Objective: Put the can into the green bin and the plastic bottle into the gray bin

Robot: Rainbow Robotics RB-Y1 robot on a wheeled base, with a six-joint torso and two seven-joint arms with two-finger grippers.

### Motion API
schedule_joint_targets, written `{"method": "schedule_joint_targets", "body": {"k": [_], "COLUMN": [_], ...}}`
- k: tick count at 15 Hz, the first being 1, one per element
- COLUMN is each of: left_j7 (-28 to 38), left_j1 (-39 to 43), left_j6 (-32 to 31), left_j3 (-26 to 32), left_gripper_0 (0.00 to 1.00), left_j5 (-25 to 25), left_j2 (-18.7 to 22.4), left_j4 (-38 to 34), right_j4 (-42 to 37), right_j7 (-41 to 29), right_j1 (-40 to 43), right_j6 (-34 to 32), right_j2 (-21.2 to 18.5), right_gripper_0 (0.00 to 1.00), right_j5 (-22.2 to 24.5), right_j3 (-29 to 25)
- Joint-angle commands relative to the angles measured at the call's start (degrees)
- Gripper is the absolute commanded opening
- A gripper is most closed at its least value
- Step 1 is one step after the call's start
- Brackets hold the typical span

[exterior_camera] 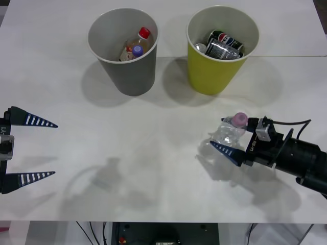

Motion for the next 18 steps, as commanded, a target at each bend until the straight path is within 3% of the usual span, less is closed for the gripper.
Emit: {"method": "schedule_joint_targets", "body": {"k": [1,10,12,16,18], "left_j7": [0.0,0.0,0.0,0.0,0.0], "left_j1": [0.0,0.0,0.0,0.0,0.0], "left_j6": [0.0,0.0,0.0,0.0,0.0], "left_j3": [0.0,0.0,0.0,0.0,0.0], "left_gripper_0": [1.0,1.0,1.0,1.0,1.0], "left_j5": [0.0,0.0,0.0,0.0,0.0], "left_j2": [0.0,0.0,0.0,0.0,0.0], "left_j4": [0.0,0.0,0.0,0.0,0.0], "right_j4": [-0.01,-1.33,-5.99,-19.53,-23.22], "right_j7": [0.02,-1.74,-7.81,-29.52,-36.99], "right_j1": [0.0,0.53,1.85,4.75,4.75], "right_j6": [0.02,-0.86,-0.86,-0.42,-0.33], "right_j2": [-0.01,-1.41,-3.26,-8.53,-10.73], "right_gripper_0": [0.0,0.0,0.0,0.0,0.0], "right_j5": [0.0,-0.44,2.2,10.37,12.48], "right_j3": [0.23,0.23,0.15,-0.03,-0.03]}}
